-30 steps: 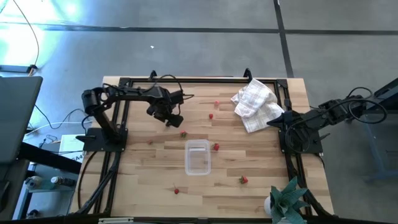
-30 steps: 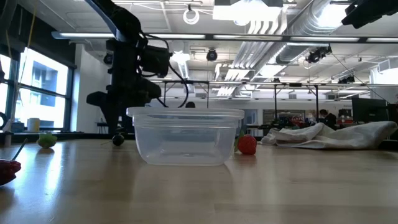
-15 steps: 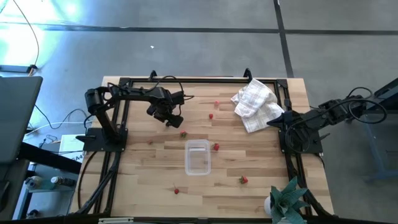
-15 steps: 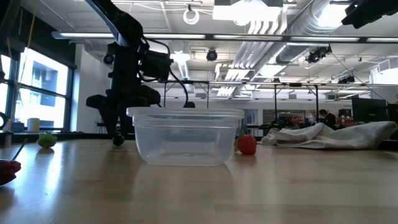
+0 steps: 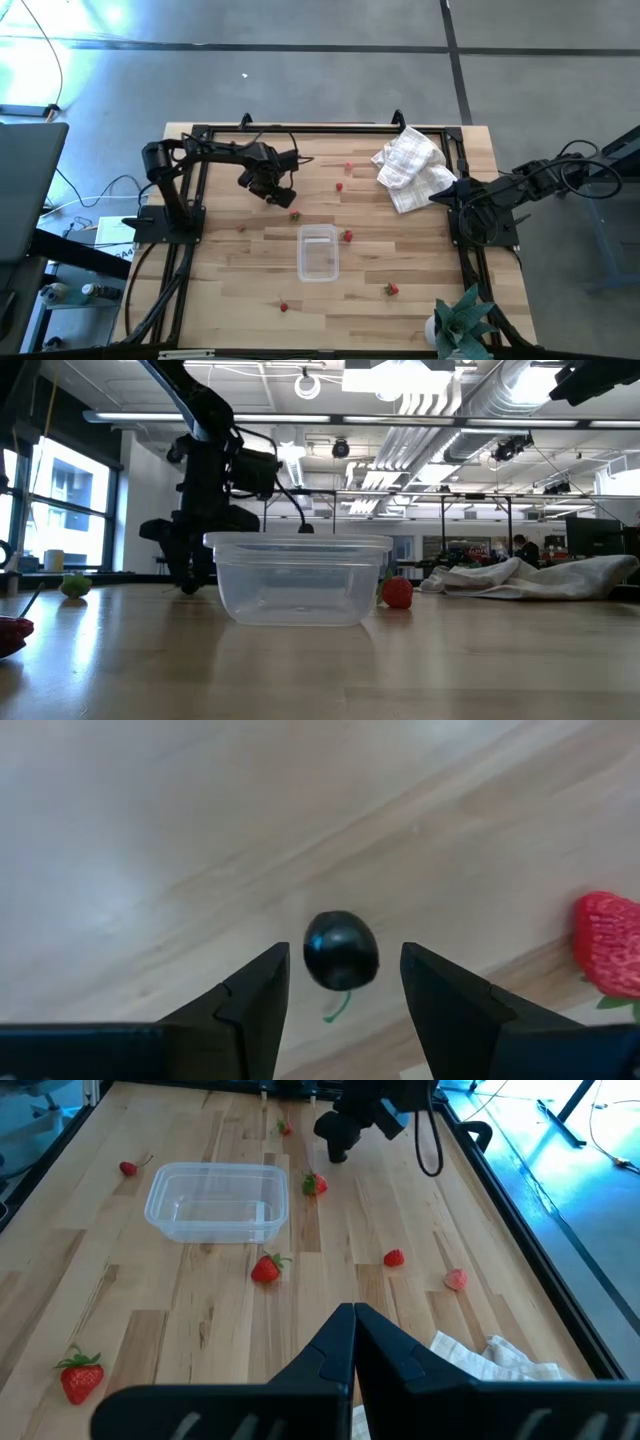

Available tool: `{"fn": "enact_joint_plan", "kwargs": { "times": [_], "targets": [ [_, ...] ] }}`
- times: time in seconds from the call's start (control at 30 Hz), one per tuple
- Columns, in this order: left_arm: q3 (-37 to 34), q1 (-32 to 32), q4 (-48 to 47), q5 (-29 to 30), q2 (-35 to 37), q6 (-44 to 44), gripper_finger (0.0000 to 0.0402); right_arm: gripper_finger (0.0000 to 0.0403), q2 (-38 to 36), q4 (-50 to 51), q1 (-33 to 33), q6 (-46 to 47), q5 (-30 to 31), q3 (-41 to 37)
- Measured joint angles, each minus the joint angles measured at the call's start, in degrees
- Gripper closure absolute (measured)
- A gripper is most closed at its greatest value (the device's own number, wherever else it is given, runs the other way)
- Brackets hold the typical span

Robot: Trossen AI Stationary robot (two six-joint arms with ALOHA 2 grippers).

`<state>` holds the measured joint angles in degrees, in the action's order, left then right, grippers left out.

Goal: Pick and placing Produce into tupperware
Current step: Put the black cherry into the transparent container

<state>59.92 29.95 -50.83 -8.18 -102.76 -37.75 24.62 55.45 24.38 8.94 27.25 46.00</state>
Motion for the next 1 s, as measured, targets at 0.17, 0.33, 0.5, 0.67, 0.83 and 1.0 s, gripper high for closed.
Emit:
{"fn": "enact_joint_plan", "kwargs": {
  "times": [0.17,0.33,0.5,0.67,0.83,1.0],
  "targets": [
    [0.0,-0.1,0.3,-0.6,-0.8,0.1,0.0218,0.0402,0.0,0.0,0.0,0.0,0.0,0.0],
    [0.0,-0.1,0.4,0.3,-0.8,0.9,0.0218,0.0402,0.0,0.0,0.0,0.0,0.0,0.0],
    [0.0,-0.1,1.9,1.2,-0.8,1.3,0.0222,0.0402,0.0,0.0,0.0,0.0,0.0,0.0],
    [0.0,0.0,3.2,1.1,-0.8,1.3,0.025,0.0402,0.0,0.0,0.0,0.0,0.0,0.0],
    [0.0,0.0,2.6,0.7,-0.8,1.6,0.0281,0.0402,0.0,0.0,0.0,0.0,0.0,0.0],
    [0.0,0.0,2.5,-0.1,-0.8,3.2,0.0294,0.0402,0.0,0.0,0.0,0.0,0.0,0.0]
  ]
}}
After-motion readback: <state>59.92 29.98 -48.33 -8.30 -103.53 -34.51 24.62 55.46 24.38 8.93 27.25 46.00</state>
